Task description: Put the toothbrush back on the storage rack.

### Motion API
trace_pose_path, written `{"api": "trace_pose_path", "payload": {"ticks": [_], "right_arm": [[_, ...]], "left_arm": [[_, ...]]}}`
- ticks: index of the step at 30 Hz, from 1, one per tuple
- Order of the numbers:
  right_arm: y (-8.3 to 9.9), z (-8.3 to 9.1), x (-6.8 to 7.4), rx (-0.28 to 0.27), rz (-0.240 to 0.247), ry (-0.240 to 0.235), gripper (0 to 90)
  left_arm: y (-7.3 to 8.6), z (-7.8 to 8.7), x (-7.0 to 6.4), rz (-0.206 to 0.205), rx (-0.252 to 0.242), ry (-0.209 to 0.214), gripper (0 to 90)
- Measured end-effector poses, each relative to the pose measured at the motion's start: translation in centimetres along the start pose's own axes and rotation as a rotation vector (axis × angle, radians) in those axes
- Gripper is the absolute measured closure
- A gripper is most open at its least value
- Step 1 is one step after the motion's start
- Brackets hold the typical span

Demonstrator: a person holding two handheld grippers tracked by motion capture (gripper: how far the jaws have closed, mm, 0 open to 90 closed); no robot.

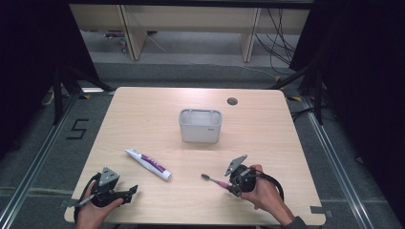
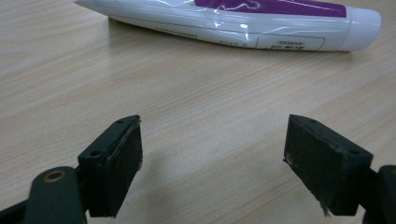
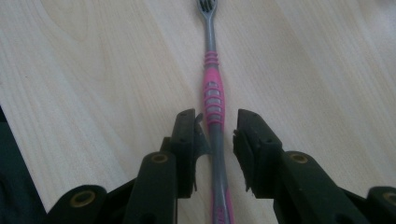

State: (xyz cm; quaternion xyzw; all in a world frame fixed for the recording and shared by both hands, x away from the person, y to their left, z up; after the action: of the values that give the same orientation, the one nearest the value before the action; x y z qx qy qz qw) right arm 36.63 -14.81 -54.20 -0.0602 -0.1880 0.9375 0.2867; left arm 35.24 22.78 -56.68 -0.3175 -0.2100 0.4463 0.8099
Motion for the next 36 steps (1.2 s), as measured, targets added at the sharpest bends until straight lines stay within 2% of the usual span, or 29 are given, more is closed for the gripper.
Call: {"api": "trace_pose_path", "payload": {"ticks": [2, 3, 4, 6, 7, 9, 10, 13, 21, 22, 29, 32, 33, 36], "right_arm": [[-0.1, -0.2, 0.0, 0.008, 0.016, -0.003, 70.8], [-0.2, -0.3, 0.1, 0.015, 0.015, -0.005, 71.4], [-0.2, -0.4, 0.0, 0.024, 0.019, -0.004, 71.9], [-0.3, -0.5, 0.1, 0.035, 0.019, -0.007, 72.7], [-0.4, -0.6, 0.1, 0.036, 0.032, -0.011, 72.8], [-0.5, -0.6, 0.1, 0.044, 0.017, -0.005, 72.9], [-0.5, -0.6, 0.1, 0.048, 0.013, -0.006, 72.9], [-0.6, -0.7, 0.0, 0.050, 0.014, -0.017, 72.9], [-0.5, -0.9, -0.1, 0.075, 0.006, -0.020, 72.9], [-0.5, -1.0, -0.2, 0.081, 0.026, -0.019, 72.9], [-0.3, -1.1, -0.2, 0.107, 0.031, -0.028, 76.2], [-0.3, -1.2, -0.3, 0.130, 0.047, -0.026, 79.1], [-0.2, -1.1, -0.3, 0.149, 0.039, -0.029, 79.3], [-0.1, -1.3, -0.4, 0.152, 0.045, -0.034, 79.7]], "left_arm": [[0.0, -0.1, -0.1, -0.002, 0.004, -0.004, 19.0], [-0.1, -0.2, -0.3, 0.018, -0.015, -0.004, 19.0], [0.0, -0.1, -0.2, -0.003, 0.003, 0.000, 19.0], [0.0, -0.1, -0.2, -0.006, 0.002, 0.000, 19.0], [-0.1, -0.1, -0.2, 0.009, -0.010, 0.001, 19.1], [-0.1, -0.1, -0.2, 0.012, -0.009, -0.007, 19.0], [-0.1, -0.2, -0.2, 0.011, -0.011, 0.002, 19.0], [0.0, -0.1, -0.2, -0.009, 0.001, -0.005, 19.0], [0.0, -0.1, -0.2, -0.010, 0.006, -0.002, 19.0], [0.0, -0.1, -0.2, -0.011, 0.005, -0.003, 19.1], [0.0, -0.1, -0.2, -0.007, 0.006, -0.003, 19.0], [0.1, -0.1, -0.2, -0.010, 0.010, -0.006, 19.1], [0.0, -0.1, -0.2, -0.006, 0.005, -0.006, 19.0], [0.1, -0.1, -0.2, -0.008, 0.007, 0.000, 19.1]]}}
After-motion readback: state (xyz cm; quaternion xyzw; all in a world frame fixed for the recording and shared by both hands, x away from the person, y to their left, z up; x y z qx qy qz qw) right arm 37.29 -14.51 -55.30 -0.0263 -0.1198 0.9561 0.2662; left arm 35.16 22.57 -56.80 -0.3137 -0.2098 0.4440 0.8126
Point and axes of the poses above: each handheld gripper's, and its own axes: z roughly backward along the jaws, y roughly out of its underside, x roughly to its left, the point moved 8 cm from there along -z, roughly forward along the jaws, and after that the axes turned 5 degrees about -z, right-handed, at the moved point
